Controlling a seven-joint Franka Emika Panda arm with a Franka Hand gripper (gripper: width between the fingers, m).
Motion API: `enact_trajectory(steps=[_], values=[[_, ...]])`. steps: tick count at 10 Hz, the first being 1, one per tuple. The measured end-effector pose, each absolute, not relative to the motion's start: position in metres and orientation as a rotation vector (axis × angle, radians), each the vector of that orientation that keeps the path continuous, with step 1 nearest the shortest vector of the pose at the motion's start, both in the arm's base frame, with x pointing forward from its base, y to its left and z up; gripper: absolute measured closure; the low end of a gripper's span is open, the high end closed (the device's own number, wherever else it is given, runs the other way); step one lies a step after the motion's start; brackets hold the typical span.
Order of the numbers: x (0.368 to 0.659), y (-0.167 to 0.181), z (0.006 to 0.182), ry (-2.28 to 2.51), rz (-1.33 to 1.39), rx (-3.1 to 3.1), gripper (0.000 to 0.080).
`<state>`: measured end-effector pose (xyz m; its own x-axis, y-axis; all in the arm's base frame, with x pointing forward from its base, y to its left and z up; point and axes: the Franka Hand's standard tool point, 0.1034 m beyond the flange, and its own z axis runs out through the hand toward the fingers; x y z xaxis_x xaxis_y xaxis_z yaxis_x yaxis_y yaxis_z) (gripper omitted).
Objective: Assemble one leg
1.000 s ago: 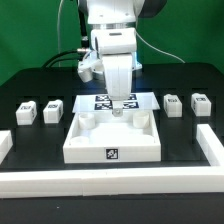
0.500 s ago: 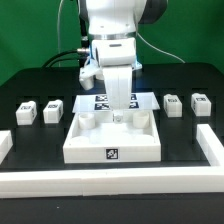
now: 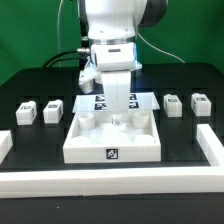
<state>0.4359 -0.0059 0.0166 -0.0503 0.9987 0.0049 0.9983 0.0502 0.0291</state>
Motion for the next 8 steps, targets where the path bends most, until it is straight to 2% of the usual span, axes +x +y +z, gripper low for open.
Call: enact_trajectory(steps=[1, 2, 3, 4, 8], values=[[0.4355, -0.0059, 0.0161, 2.265, 0.037, 2.154, 0.0426], [0.4353, -0.0059, 0.0159, 2.265, 0.037, 2.155, 0.0562], [0.4350, -0.0059, 0.0157, 2.266, 0.036, 2.155, 0.0562], [0.4353, -0.0063, 0.0158, 2.263, 0.037, 2.156, 0.0733], [0.4353, -0.0065, 0.0158, 2.263, 0.037, 2.156, 0.0744]])
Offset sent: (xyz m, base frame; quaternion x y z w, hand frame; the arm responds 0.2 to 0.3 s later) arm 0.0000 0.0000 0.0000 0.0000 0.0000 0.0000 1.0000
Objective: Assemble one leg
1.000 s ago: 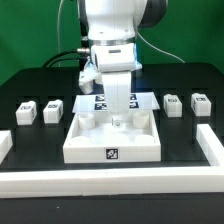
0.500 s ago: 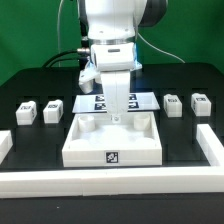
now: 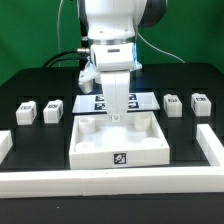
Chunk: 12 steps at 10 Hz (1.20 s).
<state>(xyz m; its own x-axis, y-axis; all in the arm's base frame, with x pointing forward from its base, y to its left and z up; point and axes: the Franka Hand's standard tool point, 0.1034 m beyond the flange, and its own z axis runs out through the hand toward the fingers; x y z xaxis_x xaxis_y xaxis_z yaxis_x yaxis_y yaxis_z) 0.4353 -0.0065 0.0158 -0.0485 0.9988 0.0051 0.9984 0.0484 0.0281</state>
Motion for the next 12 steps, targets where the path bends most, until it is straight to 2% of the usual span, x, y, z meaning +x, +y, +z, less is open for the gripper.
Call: enact_trajectory(steps=[4, 8, 12], values=[[0.436, -0.004, 0.016, 2.249, 0.040, 2.171, 0.0744], [0.460, 0.037, 0.016, 2.216, 0.084, 2.188, 0.0744], [0.484, 0.056, 0.016, 2.228, 0.130, 2.161, 0.0744]])
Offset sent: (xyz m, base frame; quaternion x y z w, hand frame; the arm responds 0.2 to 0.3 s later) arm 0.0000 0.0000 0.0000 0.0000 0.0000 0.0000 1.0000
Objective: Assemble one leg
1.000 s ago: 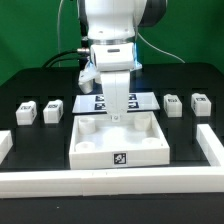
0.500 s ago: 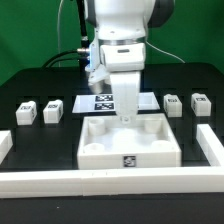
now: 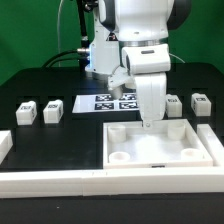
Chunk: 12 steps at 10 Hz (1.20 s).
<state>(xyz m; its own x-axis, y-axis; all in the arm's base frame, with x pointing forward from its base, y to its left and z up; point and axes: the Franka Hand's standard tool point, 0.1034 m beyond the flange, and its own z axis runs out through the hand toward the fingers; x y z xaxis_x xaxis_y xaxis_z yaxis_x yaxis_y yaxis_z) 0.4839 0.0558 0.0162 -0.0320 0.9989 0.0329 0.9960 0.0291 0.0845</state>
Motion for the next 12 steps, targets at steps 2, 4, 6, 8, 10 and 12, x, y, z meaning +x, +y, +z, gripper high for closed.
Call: enact_trajectory(steps=[2, 4, 6, 8, 10, 12], values=[[0.4888, 0.0610, 0.0165, 2.222, 0.126, 2.175, 0.0744], [0.4888, 0.0675, 0.0167, 2.210, 0.123, 2.198, 0.0744], [0.4865, 0.0676, 0.0156, 2.198, 0.119, 2.215, 0.0503], [0.4864, 0.0667, 0.0155, 2.196, 0.118, 2.217, 0.0301], [0.4854, 0.0667, 0.0150, 2.197, 0.117, 2.217, 0.0197], [0.4854, 0.0666, 0.0150, 2.197, 0.116, 2.218, 0.0158]])
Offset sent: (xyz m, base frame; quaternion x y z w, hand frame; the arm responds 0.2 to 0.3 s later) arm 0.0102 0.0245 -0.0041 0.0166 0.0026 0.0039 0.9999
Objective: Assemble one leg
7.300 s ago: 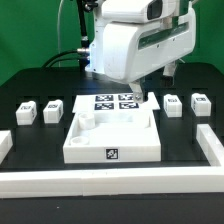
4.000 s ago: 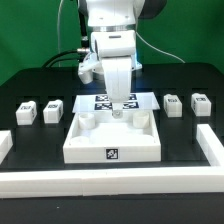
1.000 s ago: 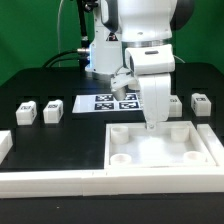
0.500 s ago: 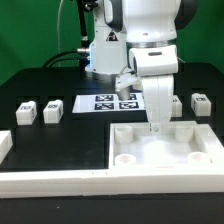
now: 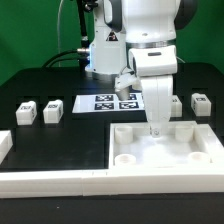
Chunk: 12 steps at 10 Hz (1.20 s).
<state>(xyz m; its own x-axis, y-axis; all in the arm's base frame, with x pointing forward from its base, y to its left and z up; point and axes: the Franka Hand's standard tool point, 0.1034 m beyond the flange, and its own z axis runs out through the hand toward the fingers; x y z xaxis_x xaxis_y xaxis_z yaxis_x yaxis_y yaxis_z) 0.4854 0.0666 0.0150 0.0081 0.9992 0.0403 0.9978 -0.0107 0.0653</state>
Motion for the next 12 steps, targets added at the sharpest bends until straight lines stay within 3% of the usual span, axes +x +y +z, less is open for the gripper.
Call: enact_trajectory(steps=[2, 6, 9, 12], values=[[0.486, 0.070, 0.019, 2.190, 0.133, 2.215, 0.0151], [0.471, 0.089, 0.055, 2.118, 0.161, 2.248, 0.0150], [0.465, 0.088, 0.055, 2.075, 0.167, 2.289, 0.0150], [0.464, 0.089, 0.054, 1.741, 0.177, 2.577, 0.0150]])
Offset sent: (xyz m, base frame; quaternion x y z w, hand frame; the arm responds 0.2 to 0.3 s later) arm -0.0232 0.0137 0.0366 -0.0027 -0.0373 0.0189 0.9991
